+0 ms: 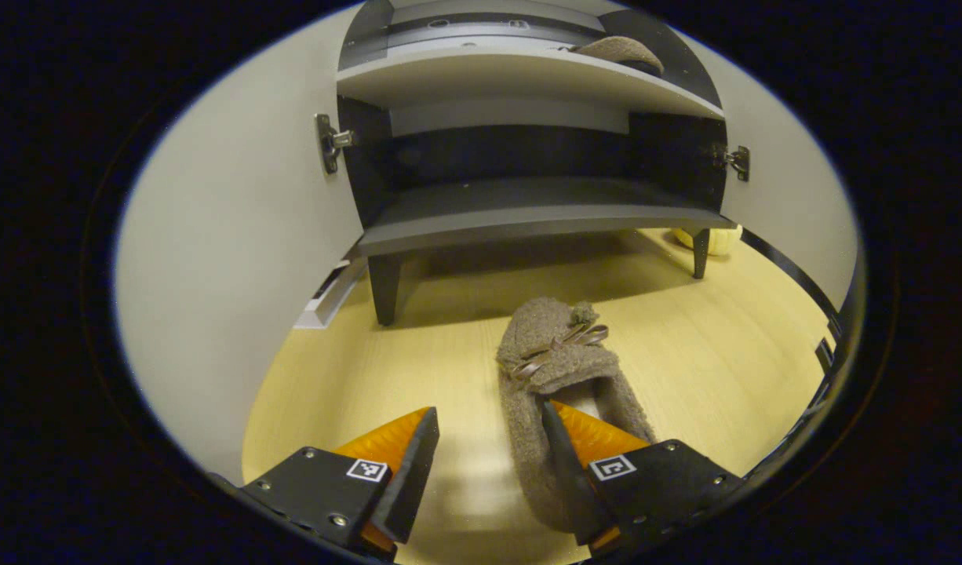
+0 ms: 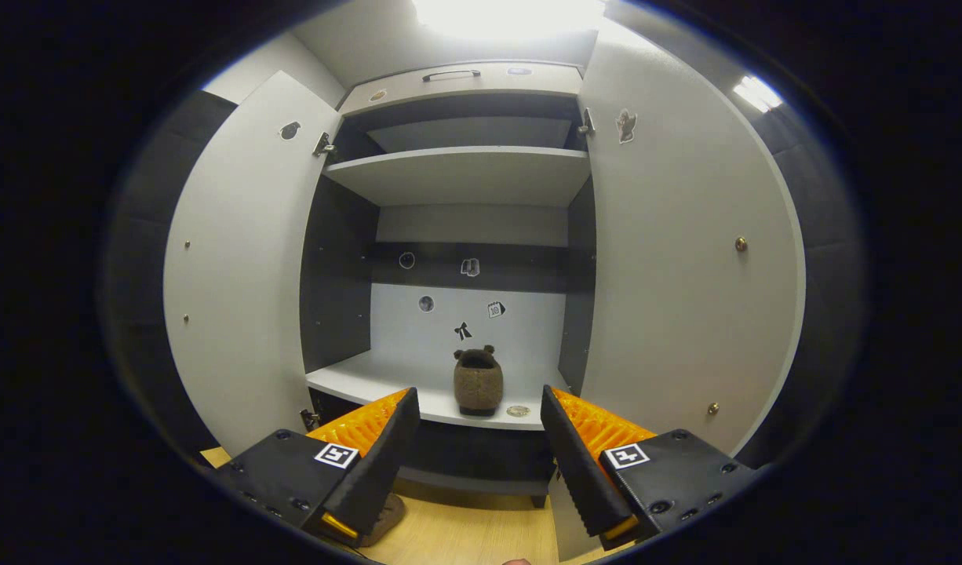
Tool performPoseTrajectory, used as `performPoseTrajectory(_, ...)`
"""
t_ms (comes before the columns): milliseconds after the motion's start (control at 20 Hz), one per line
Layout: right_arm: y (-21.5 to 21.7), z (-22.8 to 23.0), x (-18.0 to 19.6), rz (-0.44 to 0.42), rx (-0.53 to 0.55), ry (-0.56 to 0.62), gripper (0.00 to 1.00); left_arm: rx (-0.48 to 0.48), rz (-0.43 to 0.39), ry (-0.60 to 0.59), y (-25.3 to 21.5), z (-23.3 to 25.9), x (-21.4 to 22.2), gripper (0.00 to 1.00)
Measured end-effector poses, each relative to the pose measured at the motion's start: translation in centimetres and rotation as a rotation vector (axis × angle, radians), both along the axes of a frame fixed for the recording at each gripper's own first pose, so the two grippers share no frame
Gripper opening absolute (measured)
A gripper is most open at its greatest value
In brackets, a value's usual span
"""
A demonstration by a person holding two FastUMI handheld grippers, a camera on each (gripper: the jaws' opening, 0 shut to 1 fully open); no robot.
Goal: Grab one shoe with the right hand and put it into the shoe cabinet, grab the other shoe with the left hand and put it into the shoe cabinet; then close the right door with the right hand and the left door with the left hand.
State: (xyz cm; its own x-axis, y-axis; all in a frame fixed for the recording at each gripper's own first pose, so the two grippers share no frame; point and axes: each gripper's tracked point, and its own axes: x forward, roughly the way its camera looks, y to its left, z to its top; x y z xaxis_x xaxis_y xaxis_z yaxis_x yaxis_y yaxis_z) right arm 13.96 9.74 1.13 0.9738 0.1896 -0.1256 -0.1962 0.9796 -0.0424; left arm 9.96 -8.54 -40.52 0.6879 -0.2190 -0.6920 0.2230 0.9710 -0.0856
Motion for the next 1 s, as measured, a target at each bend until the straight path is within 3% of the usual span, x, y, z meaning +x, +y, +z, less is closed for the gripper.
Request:
performPoseTrajectory(50, 0.1, 0.1, 0.0, 0.004, -0.009, -0.001, 0.98, -0.006, 0.003, 0.004, -0.1, -0.1, 0.1, 0.77)
performPoseTrajectory(150, 0.5, 0.4, -0.1, 0.015, -0.029, -0.005, 0.98, -0.012, 0.001, 0.018, -0.9, -0.3, 0.0, 0.48)
performPoseTrajectory(250, 1.0, 1.0, -0.4, 0.029, -0.031, -0.011, 0.98, -0.005, -0.022, 0.064, -1.4, -1.9, 0.0, 0.54)
performPoseTrajectory(350, 1.2, 1.5, -0.6, 0.040, -0.025, -0.017, 0.98, -0.004, -0.012, 0.070, -2.1, -1.6, -0.3, 0.21)
performPoseTrajectory(450, 1.1, 1.9, -1.0, 0.043, -0.022, -0.023, 0.98, 0.034, -0.009, 0.074, -1.6, -1.2, -0.4, 0.16)
performPoseTrajectory(500, 0.9, 2.0, -1.2, 0.043, -0.021, -0.026, 0.98, 0.045, -0.005, 0.071, -1.7, -1.5, -0.1, 0.06)
performPoseTrajectory(1000, -2.3, 2.0, -2.3, 0.040, 0.011, -0.018, 0.97, -0.057, 0.049, -0.071, -2.4, 3.8, 2.1, 0.01)
